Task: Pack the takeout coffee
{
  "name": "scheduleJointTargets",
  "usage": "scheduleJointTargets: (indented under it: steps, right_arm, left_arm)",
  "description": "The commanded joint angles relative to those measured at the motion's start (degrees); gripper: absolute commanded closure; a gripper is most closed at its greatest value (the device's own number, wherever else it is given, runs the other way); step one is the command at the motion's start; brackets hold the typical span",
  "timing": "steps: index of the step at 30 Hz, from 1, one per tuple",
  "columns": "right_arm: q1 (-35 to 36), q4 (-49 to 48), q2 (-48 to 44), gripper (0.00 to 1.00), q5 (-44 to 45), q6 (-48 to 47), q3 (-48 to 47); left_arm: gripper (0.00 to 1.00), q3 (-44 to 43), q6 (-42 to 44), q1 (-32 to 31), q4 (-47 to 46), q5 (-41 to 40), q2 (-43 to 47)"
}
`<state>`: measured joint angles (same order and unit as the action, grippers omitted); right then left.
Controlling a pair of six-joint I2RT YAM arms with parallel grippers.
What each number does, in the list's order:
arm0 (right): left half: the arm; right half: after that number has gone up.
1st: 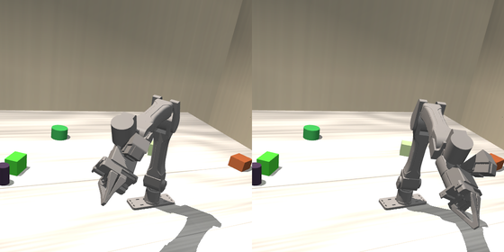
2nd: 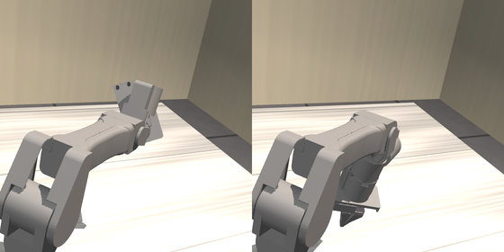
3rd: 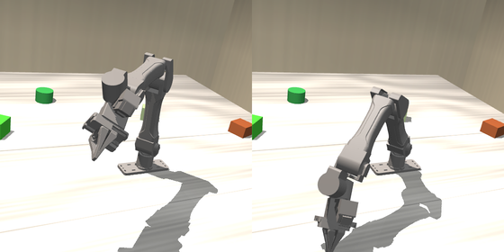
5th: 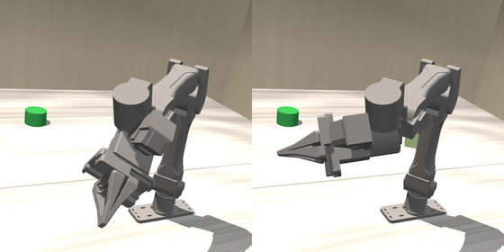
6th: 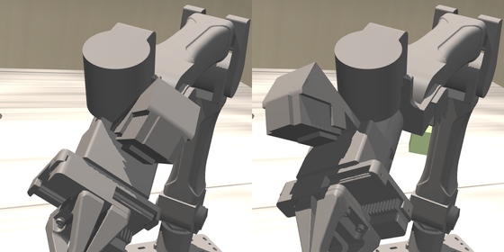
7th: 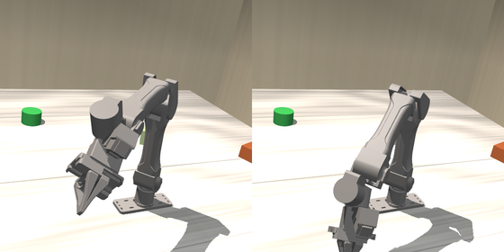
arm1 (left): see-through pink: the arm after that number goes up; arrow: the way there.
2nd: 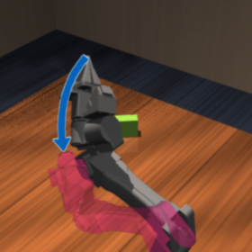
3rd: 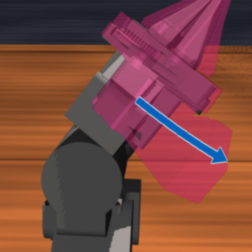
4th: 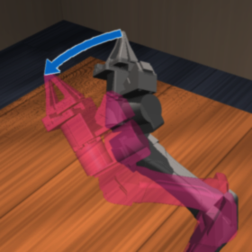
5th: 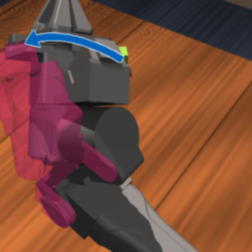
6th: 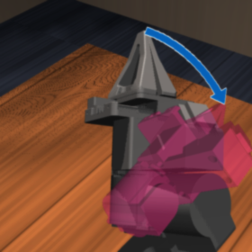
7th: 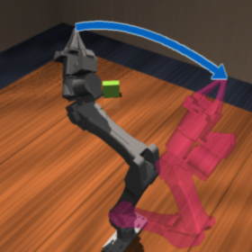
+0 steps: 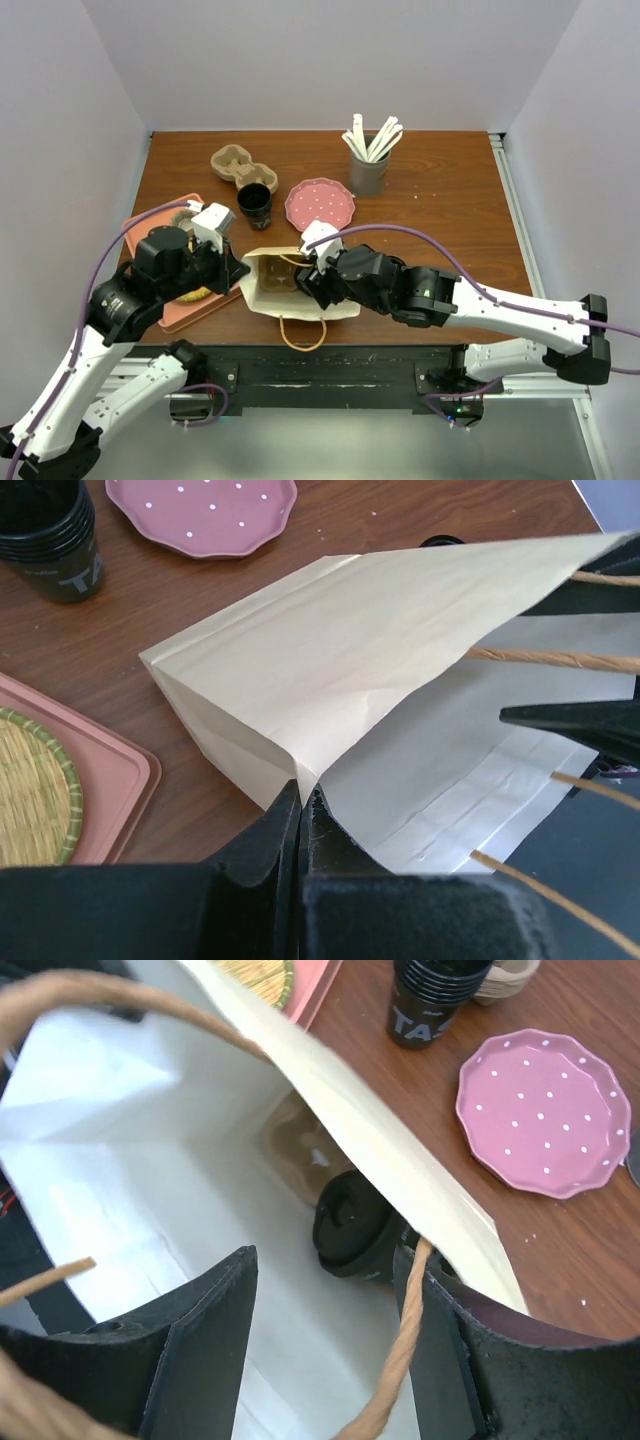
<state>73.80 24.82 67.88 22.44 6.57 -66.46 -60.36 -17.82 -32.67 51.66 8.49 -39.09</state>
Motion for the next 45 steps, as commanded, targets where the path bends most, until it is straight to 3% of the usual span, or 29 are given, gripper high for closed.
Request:
scheduleJointTargets:
  steps: [1, 13, 22, 36, 39, 45]
  right_arm:
    - [0.03, 1.28, 3.12, 0.39, -4.24, -2.61, -1.3]
    - [0.03, 4.36, 15.08, 0.32, 9.72, 2.65, -7.54]
    - [0.03, 6.82, 23.96, 0.23, 14.56, 7.84, -12.91]
    - [0.03, 7.53, 28.19, 0.14, 19.75, 13.91, -13.52]
    - [-0.06, 7.96, 28.54, 0.18, 20.19, 15.22, -13.18]
    - [0.03, 6.47, 28.1, 0.46, 19.57, 15.67, -11.85]
  left_arm:
    - [1.0, -0.99, 4.2, 0.14, -4.37, -1.02, -0.72]
    - [1.0, -0.38, 3.76, 0.14, -5.6, -1.02, -0.2]
    - [1.0, -0.29, 3.41, 0.06, -5.69, -0.23, -0.28]
    - [1.0, 0.15, 2.27, 0.15, -4.64, 0.47, 0.95]
    - [1.0, -0.02, 2.09, 0.14, -4.46, 0.39, 1.3]
    - [1.0, 0.06, 1.74, 0.14, -4.02, 0.3, 1.65]
